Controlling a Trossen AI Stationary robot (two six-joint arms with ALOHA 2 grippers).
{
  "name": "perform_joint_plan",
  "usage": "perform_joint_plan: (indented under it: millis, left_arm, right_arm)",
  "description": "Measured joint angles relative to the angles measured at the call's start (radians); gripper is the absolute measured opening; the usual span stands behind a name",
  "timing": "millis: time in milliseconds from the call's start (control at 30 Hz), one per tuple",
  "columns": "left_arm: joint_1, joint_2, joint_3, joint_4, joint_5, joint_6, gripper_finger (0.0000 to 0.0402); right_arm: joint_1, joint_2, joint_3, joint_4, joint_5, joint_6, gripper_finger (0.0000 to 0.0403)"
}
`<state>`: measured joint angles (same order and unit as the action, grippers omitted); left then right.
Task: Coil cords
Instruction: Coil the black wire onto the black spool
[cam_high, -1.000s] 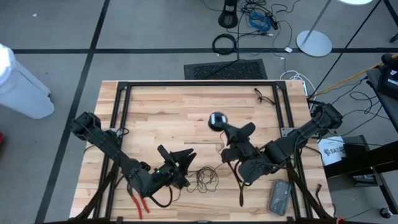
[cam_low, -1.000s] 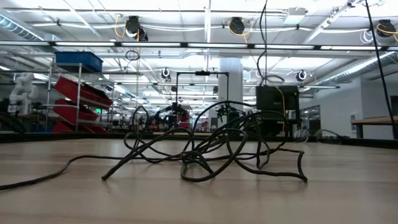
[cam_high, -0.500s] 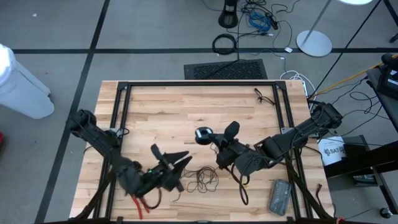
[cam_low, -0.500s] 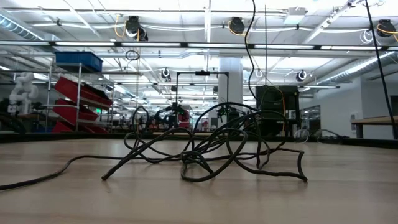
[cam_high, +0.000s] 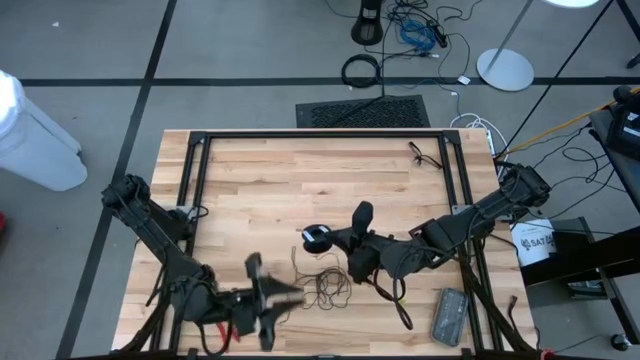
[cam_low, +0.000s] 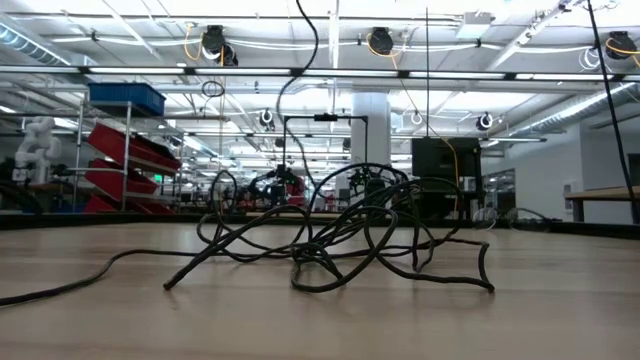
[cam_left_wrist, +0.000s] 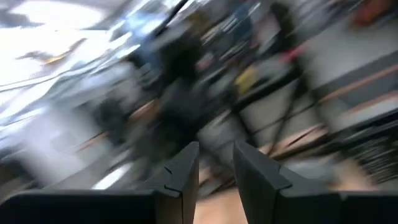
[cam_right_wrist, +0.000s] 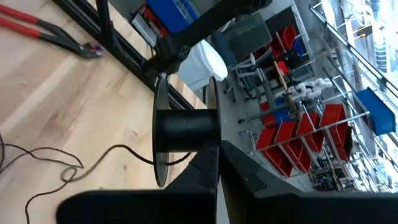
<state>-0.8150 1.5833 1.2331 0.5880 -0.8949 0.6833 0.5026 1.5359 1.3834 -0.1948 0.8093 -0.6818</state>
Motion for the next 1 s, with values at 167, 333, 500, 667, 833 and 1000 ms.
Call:
perform_joint_plan:
  millis: [167,333,500,667,833,1000]
  left_arm:
    - [0.024,0.0,0.0,0.005,0.312,-0.13,0.0105]
    - [0.065,0.0,0.0,0.031,0.693,-0.224,0.0105]
    - [0.103,0.0,0.043,0.103,0.789,-0.194,0.0105]
    - [0.124,0.0,0.182,-0.022,0.528,-0.021,0.0105]
    - [0.151,0.0,0.426,-0.367,0.414,0.008,0.0105]
    - [0.165,0.0,0.679,-0.768,0.228,-0.028,0.0105]
  right_arm:
    - [0.0,0.0,0.0,-0.002,0.002,-0.002,0.0]
    - [0.0,0.0,0.0,-0.002,0.002,-0.002,0.0]
    - [-0.005,0.0,0.0,-0.004,0.002,0.008,0.0]
    - [-0.006,0.0,0.0,-0.005,0.002,0.013,0.0]
    - [-0.006,0.0,0.0,-0.006,0.002,0.014,0.0]
    - [-0.006,0.0,0.0,-0.008,0.001,0.016,0.0]
